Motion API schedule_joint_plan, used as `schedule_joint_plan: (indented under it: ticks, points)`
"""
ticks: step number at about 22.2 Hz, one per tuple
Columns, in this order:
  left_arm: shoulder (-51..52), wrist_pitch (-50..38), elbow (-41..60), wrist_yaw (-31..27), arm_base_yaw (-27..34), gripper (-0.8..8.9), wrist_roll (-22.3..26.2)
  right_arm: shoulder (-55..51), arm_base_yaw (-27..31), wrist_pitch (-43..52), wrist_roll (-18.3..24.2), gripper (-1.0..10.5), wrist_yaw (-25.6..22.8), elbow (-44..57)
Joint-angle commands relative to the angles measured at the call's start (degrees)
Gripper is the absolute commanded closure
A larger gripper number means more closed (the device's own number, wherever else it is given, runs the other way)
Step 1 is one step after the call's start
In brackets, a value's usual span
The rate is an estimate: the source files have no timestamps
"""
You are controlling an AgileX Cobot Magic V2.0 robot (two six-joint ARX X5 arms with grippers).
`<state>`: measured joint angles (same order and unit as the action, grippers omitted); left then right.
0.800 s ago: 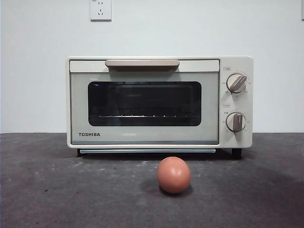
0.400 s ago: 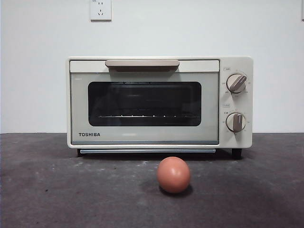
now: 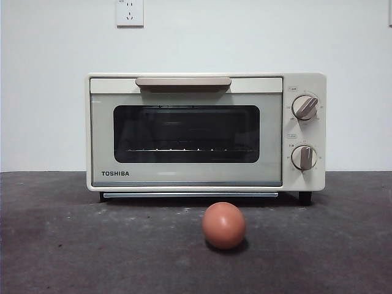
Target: Eggoven
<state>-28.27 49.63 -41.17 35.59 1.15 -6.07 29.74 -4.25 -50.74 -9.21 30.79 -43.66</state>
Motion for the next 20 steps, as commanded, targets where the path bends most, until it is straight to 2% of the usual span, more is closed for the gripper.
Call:
schedule_joint_plan:
  ticks: [1, 9, 10, 13, 17, 20]
  points:
    - [-1.2, 3.5, -3.1, 0.4, -1.9, 8.06, 5.4, 2.3, -2.4, -3.8, 4.2, 9.4, 0.9, -3.0]
    - [-1.7, 7.1, -4.5, 0.3, -5.7, 8.06, 6.7, 4.4, -10.5, -8.4, 5.2, 9.4, 0.7, -4.4]
    - [-1.7, 7.1, -4.5, 0.3, -5.7, 8.06, 6.7, 4.4, -11.2, -8.4, 4.9, 9.0, 0.7, -4.4]
    - [-1.7, 7.0, -4.5, 0.4, -5.7, 8.06, 6.7, 4.6, -12.2, -8.3, 2.1, 6.1, 0.7, -4.4]
    - [-1.7, 7.0, -4.5, 0.4, -5.7, 8.06, 6.6, 7.2, -13.8, -7.5, -1.1, 5.9, 0.9, -4.4]
    - [-1.7, 6.9, -4.5, 0.4, -5.7, 8.06, 6.6, 11.7, -17.6, -2.6, -4.7, 5.9, 0.5, -4.5]
